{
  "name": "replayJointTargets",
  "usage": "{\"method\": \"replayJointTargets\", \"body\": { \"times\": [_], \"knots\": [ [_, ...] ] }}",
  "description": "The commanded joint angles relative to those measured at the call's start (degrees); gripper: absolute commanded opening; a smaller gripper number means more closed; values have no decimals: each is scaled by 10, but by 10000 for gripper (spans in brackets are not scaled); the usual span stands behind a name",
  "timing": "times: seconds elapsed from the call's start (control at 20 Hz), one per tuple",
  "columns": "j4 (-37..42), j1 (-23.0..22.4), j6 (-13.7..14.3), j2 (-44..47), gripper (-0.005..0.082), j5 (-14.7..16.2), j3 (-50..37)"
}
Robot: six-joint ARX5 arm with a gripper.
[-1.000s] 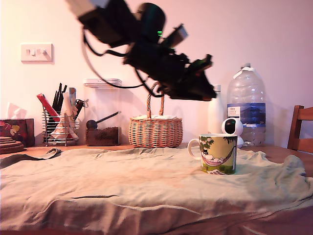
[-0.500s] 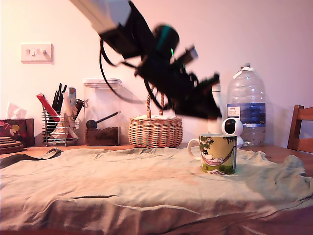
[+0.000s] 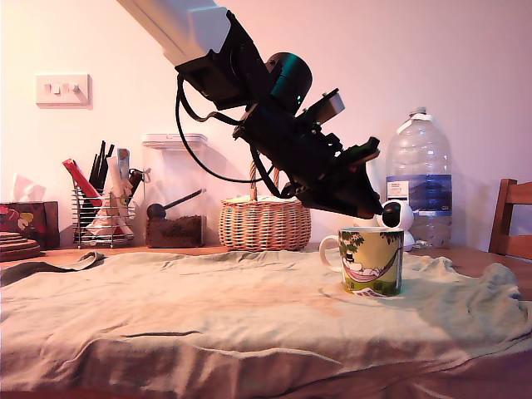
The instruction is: Pick up the coffee capsules on the table and drop them inside the coffee cup
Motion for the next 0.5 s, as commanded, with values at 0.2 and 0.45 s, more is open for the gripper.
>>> {"method": "replayJointTargets", "body": {
  "times": [0.2, 0.45],
  "knots": [
    [0, -2, 5, 16, 194, 1, 6],
    [-7, -2, 5, 15, 303, 1, 7]
  ]
}}
